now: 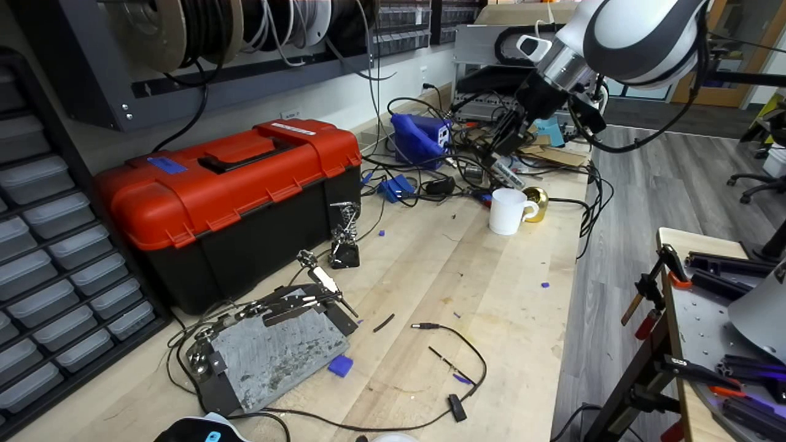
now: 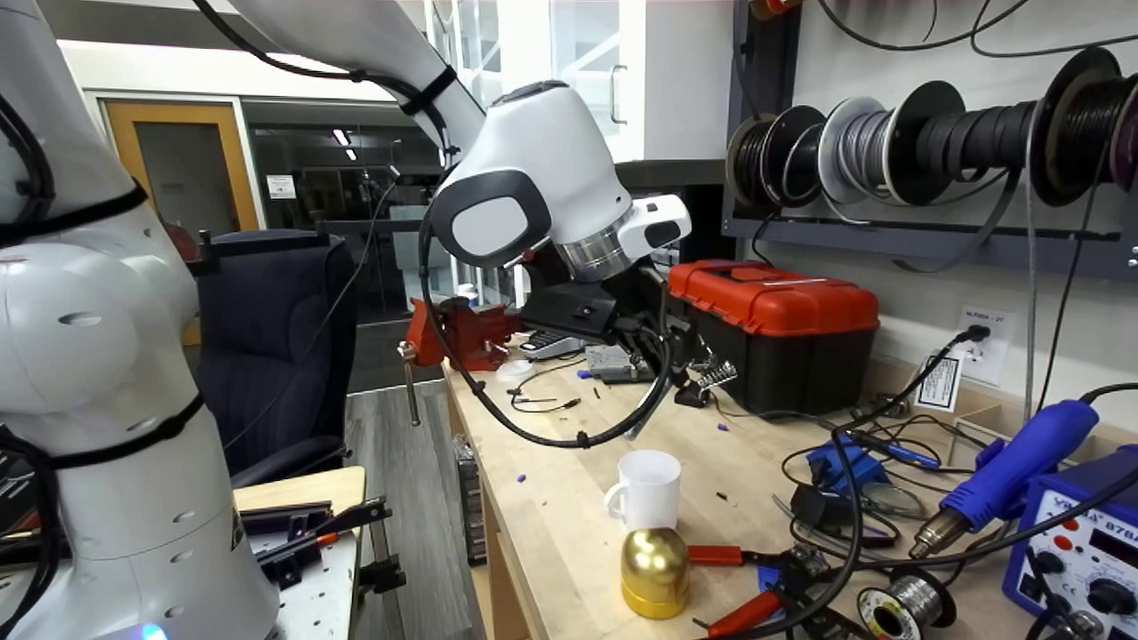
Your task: Put the black marker in the white mug
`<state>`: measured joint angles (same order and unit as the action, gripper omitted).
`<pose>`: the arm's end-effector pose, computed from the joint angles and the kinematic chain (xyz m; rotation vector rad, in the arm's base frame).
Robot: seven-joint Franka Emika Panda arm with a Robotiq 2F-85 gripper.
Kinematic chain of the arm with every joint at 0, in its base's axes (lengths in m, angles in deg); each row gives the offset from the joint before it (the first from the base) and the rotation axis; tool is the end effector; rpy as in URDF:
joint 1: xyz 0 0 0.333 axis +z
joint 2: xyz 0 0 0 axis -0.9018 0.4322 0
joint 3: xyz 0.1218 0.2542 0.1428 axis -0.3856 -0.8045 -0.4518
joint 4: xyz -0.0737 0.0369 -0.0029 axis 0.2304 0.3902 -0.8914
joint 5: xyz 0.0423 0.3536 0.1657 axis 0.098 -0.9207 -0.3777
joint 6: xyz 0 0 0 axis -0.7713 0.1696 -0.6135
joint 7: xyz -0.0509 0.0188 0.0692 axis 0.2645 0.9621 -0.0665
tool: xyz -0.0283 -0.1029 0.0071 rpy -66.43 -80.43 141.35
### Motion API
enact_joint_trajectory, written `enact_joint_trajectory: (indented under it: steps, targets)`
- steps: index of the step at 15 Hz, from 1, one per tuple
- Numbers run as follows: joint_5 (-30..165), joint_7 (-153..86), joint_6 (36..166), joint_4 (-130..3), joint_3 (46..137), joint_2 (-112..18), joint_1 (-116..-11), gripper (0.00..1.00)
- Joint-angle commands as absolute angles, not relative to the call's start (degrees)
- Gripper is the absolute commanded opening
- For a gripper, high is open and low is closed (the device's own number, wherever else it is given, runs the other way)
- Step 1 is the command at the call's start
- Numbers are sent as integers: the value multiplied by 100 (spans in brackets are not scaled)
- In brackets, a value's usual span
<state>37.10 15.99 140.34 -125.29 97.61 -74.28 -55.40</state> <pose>0.4386 -0.0401 0.3456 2.9799 0.4661 0.8460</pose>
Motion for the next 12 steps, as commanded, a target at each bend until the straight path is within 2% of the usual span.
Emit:
enact_joint_trajectory:
  steps: [1,12]
  targets:
    - [3525,1882,14007,-12464,9962,-7374,-5385,5]
    - [3347,2189,13915,-12119,10087,-7015,-5265,5]
